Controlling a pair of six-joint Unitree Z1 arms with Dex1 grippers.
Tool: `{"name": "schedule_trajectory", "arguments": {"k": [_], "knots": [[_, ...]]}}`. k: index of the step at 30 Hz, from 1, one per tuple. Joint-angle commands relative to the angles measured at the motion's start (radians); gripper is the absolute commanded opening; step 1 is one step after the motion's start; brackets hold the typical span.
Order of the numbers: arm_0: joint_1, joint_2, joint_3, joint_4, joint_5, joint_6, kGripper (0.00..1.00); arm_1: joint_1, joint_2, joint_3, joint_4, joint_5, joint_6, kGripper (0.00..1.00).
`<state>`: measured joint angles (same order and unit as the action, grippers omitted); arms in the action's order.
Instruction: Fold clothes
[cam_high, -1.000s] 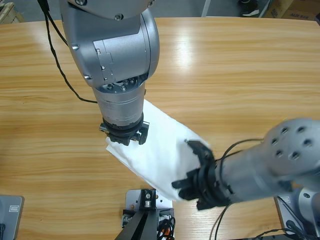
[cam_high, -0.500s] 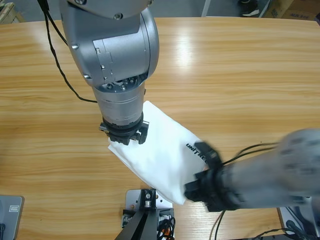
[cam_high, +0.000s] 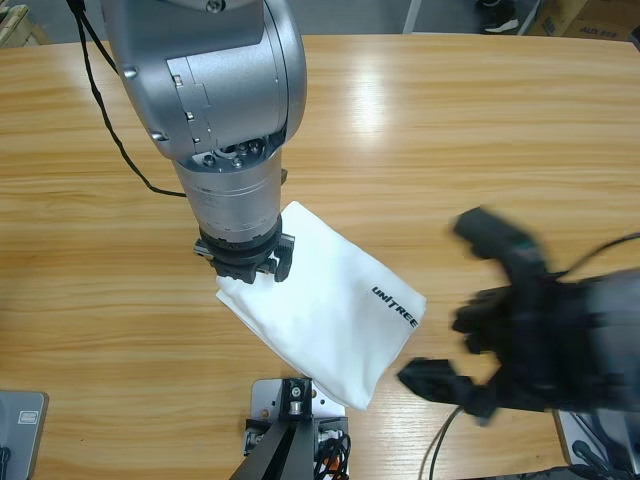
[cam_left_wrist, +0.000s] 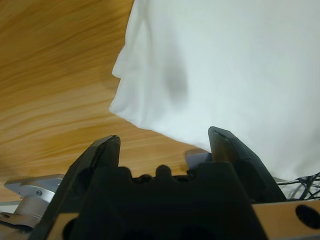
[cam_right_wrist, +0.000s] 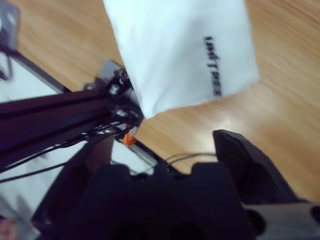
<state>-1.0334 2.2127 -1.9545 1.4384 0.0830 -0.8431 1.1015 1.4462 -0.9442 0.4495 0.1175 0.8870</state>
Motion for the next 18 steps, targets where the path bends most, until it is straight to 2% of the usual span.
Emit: {"name": "schedule_trajectory", "arguments": {"k": [1, 3, 4, 5, 6, 14, 18], "knots": [[-0.069, -0.035, 0.036, -0.01, -0.009, -0.053, 0.418, -0.031, 0.2, 0.031, -0.056, -0.013, -0.245, 0.0], [-0.093, -0.037, 0.056, -0.023, -0.009, -0.079, 0.191, -0.049, 0.204, 0.036, -0.036, -0.017, -0.268, 0.0], [-0.096, -0.041, 0.074, -0.038, -0.011, -0.088, 0.161, -0.058, 0.202, 0.036, -0.024, -0.021, -0.276, 0.0], [-0.097, -0.049, 0.09, -0.054, -0.015, -0.09, 0.048, -0.067, 0.2, 0.036, -0.015, -0.022, -0.283, 0.0], [-0.097, -0.057, 0.101, -0.066, -0.016, -0.085, 0.0, -0.074, 0.199, 0.035, -0.007, -0.025, -0.292, 0.0], [-0.05, -0.117, 0.257, -0.069, 0.016, -0.092, 0.0, -0.144, 0.18, 0.025, 0.016, -0.033, -0.359, 0.0], [-0.014, -0.13, 0.315, -0.187, 0.005, -0.086, 0.0, -0.158, 0.235, 0.018, -0.001, -0.021, -0.376, 0.0]]}}
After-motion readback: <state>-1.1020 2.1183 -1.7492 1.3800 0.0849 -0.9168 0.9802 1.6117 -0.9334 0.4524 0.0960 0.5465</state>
